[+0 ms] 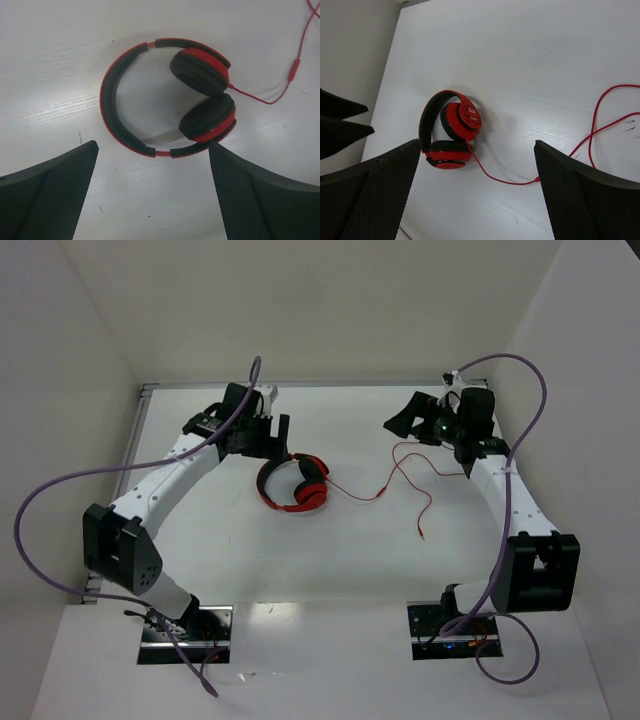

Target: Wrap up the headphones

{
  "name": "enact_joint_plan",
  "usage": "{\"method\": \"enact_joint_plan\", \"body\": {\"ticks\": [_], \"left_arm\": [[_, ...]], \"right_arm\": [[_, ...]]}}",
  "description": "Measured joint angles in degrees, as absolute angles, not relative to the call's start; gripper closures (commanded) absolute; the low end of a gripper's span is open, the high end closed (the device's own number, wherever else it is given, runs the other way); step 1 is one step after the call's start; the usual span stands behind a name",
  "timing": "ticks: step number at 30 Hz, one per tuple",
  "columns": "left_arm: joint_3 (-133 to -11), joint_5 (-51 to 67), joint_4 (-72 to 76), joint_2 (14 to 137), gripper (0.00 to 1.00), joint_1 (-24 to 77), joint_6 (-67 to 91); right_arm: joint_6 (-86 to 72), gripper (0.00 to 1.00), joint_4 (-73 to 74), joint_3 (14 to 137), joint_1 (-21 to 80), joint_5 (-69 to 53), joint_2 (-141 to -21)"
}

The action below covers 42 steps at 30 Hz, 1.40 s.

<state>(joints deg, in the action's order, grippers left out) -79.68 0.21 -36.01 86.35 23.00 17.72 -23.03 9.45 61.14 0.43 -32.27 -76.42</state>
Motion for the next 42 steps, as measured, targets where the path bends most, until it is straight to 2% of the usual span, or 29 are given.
{"method": "enact_joint_plan", "body": {"ticks": [3,8,15,22,26,42], "left_arm": [[-83.6,-1.6,-37.4,91.2,0.01,23.0,16.6],[-83.5,-4.1,-39.0,93.5,0.01,23.0,16.2],[-83.0,-5.8,-40.2,96.1,0.01,22.5,16.3],[-78.8,-5.8,-37.8,94.7,0.01,19.4,17.3],[-73.9,-5.7,-35.3,90.9,0.01,19.0,18.7],[-70.0,-4.1,-28.1,89.8,0.01,18.9,21.5]], "right_arm": [[-21.0,0.0,10.3,64.3,1.5,-31.7,-79.8],[-16.2,0.0,10.6,72.3,7.2,-29.6,-85.3],[-8.6,0.0,13.8,91.4,19.5,-21.7,-103.7],[-6.1,0.0,19.4,96.7,26.2,-17.9,-115.1],[-6.1,0.0,20.2,97.8,26.4,-16.8,-116.3],[-3.0,0.0,22.3,98.1,26.5,-10.5,-116.3]]}}
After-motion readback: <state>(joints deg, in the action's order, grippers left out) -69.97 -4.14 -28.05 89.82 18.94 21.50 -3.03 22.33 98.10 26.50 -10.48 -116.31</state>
